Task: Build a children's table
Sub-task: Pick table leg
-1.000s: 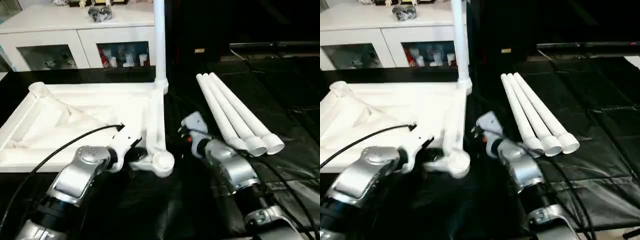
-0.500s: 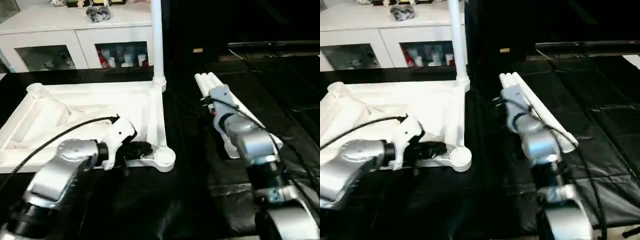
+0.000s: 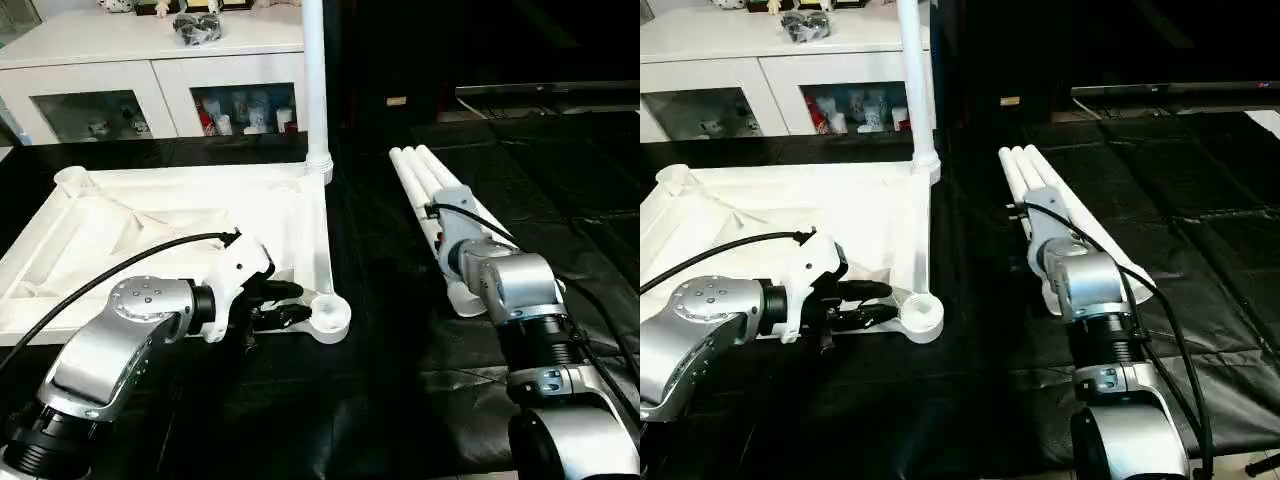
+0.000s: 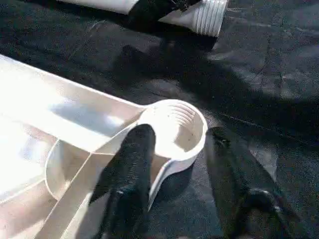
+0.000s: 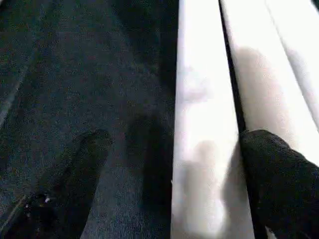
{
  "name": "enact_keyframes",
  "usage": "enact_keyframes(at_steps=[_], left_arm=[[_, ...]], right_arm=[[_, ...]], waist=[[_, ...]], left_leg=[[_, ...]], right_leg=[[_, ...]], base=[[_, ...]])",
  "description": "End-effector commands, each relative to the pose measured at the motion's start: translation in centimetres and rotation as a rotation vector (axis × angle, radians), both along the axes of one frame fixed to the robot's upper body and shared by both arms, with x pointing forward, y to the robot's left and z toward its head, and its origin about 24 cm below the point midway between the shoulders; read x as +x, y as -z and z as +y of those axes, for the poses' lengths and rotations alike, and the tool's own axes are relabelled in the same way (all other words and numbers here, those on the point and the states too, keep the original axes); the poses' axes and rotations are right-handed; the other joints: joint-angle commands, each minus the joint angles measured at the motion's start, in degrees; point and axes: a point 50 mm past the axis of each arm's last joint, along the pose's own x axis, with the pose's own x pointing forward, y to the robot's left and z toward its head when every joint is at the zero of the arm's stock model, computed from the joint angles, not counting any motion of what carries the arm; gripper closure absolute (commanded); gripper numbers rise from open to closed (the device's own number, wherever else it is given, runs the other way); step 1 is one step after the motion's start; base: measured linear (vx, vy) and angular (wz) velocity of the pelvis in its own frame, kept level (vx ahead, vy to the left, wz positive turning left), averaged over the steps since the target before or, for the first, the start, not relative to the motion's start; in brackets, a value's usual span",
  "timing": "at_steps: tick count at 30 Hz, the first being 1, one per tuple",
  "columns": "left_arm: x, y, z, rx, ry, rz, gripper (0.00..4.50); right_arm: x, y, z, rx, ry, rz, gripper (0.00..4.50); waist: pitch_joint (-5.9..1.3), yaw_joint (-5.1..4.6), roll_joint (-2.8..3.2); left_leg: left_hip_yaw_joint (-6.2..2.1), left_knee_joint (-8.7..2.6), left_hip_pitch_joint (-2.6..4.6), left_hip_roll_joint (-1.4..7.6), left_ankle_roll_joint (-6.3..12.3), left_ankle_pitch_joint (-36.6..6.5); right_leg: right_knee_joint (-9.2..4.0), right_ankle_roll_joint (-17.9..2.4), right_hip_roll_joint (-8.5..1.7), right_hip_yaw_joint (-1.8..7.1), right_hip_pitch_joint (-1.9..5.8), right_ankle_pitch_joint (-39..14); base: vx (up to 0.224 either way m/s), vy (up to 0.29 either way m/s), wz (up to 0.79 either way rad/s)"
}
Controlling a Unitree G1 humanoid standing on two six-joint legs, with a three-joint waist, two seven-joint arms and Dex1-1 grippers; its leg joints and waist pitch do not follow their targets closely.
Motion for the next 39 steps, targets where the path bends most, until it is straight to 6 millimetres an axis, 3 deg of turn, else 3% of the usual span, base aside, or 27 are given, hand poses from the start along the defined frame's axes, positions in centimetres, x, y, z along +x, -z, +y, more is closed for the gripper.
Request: enact_keyframes(at_steps=[1,10,12,16,18,28,31,39], left_arm=[[-0.09,-0.5,-0.03,0.004,0.011,-0.015,2.27],[-0.32,-0.47,-0.12,0.003,0.023,0.0,1.61],[-0.35,-0.46,-0.1,0.003,0.024,0.002,1.39],[-0.35,-0.47,-0.19,0.003,0.025,0.005,1.21],[-0.35,-0.48,-0.23,0.003,0.024,0.005,0.99],[-0.31,-0.41,-0.35,0.001,0.026,0.007,0.32],[-0.29,-0.39,-0.39,0.001,0.027,0.007,0.03],[-0.37,-0.26,-0.51,-0.001,0.027,0.009,0.0]], right_arm=[[0.16,-0.69,0.25,0.028,0.005,-0.002,0.28],[-0.44,-0.04,0.3,0.132,0.012,0.094,0.87],[-0.44,-0.02,0.2,0.148,0.016,0.104,1.19],[-0.45,-0.03,0.05,0.167,0.014,0.117,1.3],[-0.46,-0.06,-0.01,0.178,0.015,0.121,1.65],[-0.4,-0.27,-0.1,0.203,0.012,0.11,2.49],[-0.38,-0.28,-0.1,0.203,0.01,0.104,2.63],[-0.32,-0.4,0.35,0.238,-0.031,0.0,2.7]], waist=[[-3.62,0.17,0.3],[-3.59,0.31,0.13],[-3.63,0.32,0.04],[-3.67,0.39,0.06],[-3.67,0.4,0.1],[-3.72,0.43,0.1],[-3.73,0.43,-0.03],[-3.78,0.52,-0.12]], left_leg=[[-0.21,-3.77,0.51,0.86,-1.71,-8.0],[-0.21,-3.78,0.46,0.86,-1.84,-7.7],[-0.19,-3.74,0.49,0.84,-1.84,-7.5],[-0.19,-3.69,0.5,0.83,-1.84,-7.2],[-0.2,-3.71,0.48,0.85,-1.75,-7.2],[-0.17,-3.61,0.47,0.83,-1.78,-7.0],[-0.15,-3.59,0.42,0.81,-1.72,-6.7],[-0.1,-3.52,0.37,0.86,-1.25,-6.3]], right_leg=[[-3.47,-12.1,-2.63,2.38,3.4,-6.4],[-3.43,-12.0,-2.66,2.36,3.4,-6.6],[-3.44,-11.9,-2.66,2.39,3.4,-6.9],[-3.39,-11.9,-2.63,2.38,3.4,-6.6],[-3.37,-11.9,-2.67,2.36,3.43,-6.5],[-3.37,-12.0,-2.65,2.34,3.45,-6.4],[-3.34,-12.1,-2.66,2.35,3.49,-6.2],[-3.33,-11.9,-2.74,2.35,3.46,-6.2]], base=[[0.0,0.0,0.0],[0.0,0.0,0.0],[0.0,0.0,0.0],[0.0,0.0,0.0],[0.0,0.0,0.0],[0.0,0.0,0.0],[0.0,0.0,0.0],[0.0,0.0,0.0]])
